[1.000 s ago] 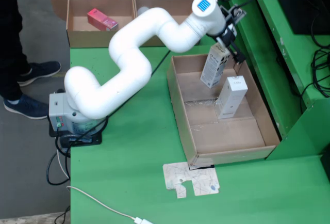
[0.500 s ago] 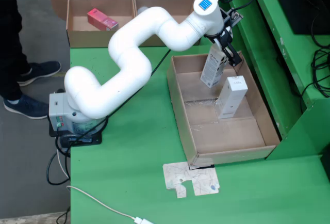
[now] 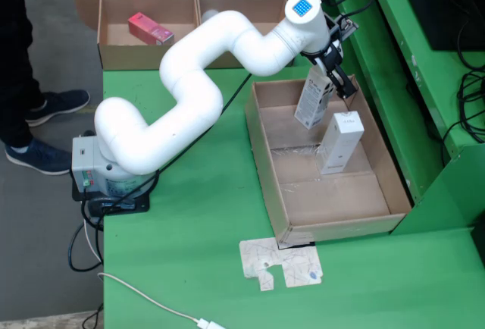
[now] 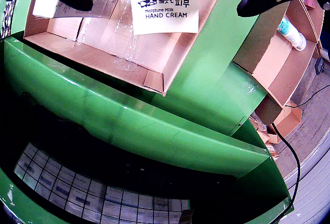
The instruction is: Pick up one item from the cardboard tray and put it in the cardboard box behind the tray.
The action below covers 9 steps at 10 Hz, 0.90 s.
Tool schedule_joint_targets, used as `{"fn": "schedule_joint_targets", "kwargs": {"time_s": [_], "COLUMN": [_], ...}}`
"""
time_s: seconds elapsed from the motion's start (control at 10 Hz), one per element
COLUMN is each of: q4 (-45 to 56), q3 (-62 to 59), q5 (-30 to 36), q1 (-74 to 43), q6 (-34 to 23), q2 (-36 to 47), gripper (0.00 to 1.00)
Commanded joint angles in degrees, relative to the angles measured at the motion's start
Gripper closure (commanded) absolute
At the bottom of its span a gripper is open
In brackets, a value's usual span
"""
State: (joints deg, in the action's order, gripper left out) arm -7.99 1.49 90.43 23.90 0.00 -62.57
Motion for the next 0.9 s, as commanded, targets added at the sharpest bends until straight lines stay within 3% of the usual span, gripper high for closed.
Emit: {"fn": "schedule_joint_targets", "kwargs": {"time_s": [0.0,0.8], "q4": [-0.6,-1.6], "q3": [-1.5,-1.5], "q5": [-0.1,-0.3], "q1": [0.4,0.3], "q6": [0.2,0.3], "q2": [3.0,2.3], "gripper": [0.00,0.00]}}
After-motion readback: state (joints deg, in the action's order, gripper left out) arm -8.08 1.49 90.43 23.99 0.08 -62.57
